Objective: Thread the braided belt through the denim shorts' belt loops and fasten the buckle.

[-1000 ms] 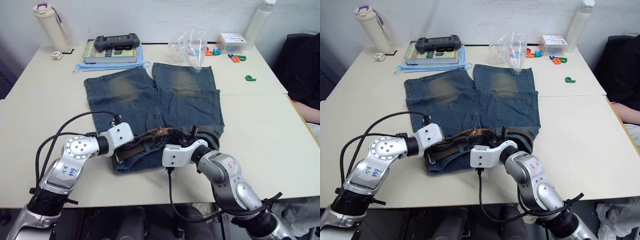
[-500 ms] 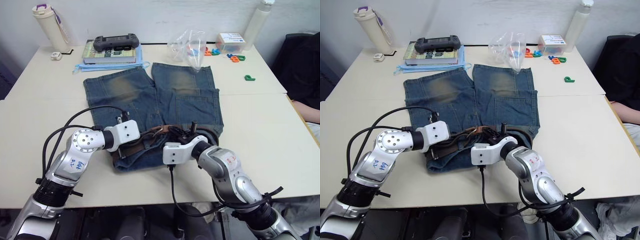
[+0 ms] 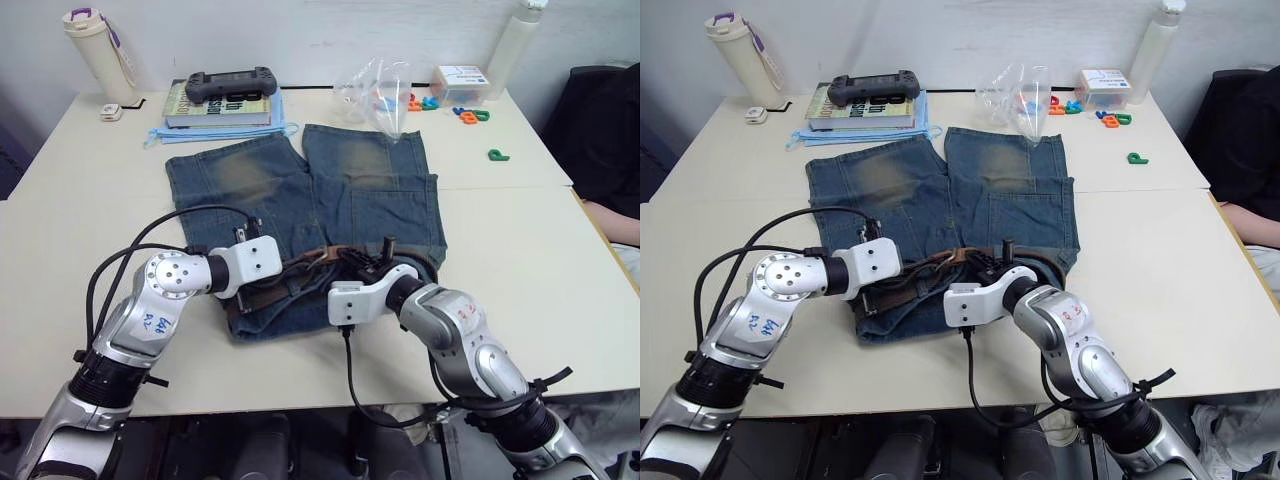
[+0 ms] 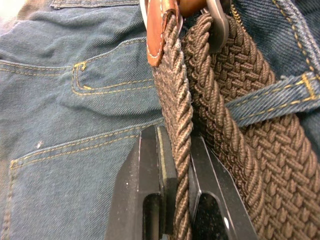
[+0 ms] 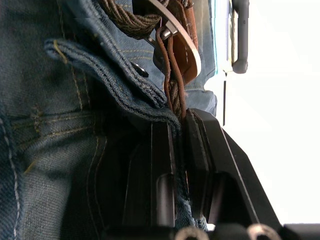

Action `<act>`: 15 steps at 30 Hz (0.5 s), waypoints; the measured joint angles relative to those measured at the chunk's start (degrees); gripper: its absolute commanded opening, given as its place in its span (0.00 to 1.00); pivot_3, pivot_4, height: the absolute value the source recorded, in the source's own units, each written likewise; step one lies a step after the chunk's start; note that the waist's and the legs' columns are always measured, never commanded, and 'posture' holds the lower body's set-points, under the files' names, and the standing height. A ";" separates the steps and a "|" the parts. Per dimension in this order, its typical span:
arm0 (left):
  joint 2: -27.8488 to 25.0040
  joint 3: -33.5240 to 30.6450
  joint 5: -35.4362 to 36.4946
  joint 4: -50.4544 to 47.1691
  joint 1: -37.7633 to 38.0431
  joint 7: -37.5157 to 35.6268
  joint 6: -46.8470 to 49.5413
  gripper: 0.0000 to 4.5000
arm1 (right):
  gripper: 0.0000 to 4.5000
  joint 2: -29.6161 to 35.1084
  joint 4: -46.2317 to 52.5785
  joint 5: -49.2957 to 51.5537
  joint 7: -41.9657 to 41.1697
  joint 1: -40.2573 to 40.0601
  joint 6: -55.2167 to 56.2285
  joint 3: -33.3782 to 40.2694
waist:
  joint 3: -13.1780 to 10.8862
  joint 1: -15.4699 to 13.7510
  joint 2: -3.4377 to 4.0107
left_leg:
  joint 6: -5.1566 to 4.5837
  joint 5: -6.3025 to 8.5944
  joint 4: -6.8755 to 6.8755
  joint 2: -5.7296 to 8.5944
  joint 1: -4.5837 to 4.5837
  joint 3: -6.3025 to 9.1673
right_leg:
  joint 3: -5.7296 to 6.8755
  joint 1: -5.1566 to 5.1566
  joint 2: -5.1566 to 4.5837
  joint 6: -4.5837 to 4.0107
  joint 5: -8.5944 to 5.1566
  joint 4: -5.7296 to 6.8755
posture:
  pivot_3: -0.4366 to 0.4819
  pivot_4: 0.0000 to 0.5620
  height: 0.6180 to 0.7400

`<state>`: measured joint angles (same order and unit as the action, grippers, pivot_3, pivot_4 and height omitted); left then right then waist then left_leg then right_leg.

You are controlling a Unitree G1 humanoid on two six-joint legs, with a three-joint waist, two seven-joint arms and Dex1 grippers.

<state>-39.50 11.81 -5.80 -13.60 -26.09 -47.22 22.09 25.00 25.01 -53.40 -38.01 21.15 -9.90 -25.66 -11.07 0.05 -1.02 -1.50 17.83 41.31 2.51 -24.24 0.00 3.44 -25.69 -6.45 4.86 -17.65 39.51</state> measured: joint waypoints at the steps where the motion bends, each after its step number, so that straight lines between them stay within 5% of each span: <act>1: -0.04 -0.06 0.03 -0.19 0.22 -0.02 0.07 0.00 | 0.01 0.06 0.00 -0.03 0.00 0.03 0.18 0.00 | 0.00 0.00 0.00 | 0.00 0.00 0.00 0.00 0.00 0.00 | -0.01 0.00 0.00 0.00 0.00 0.00 | 0.48 0.27 0.40; 15: -2.05 -2.66 1.11 -3.61 3.21 0.12 3.52 0.00 | 0.01 5.65 -3.04 -2.22 2.33 4.10 12.24 -0.18 | 0.00 0.09 -0.01 | 0.00 0.00 0.00 -0.02 0.00 -0.08 | -0.08 -0.04 0.00 0.00 -0.01 0.02 | 0.48 0.27 0.40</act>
<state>-41.55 9.15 -4.70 -17.21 -22.88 -47.10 25.61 30.65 21.97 -55.62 -35.68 25.25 2.34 -25.84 -11.07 0.13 -1.03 -1.49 17.83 41.30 2.49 -24.24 -0.08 3.37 -25.73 -6.45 4.86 -17.66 39.53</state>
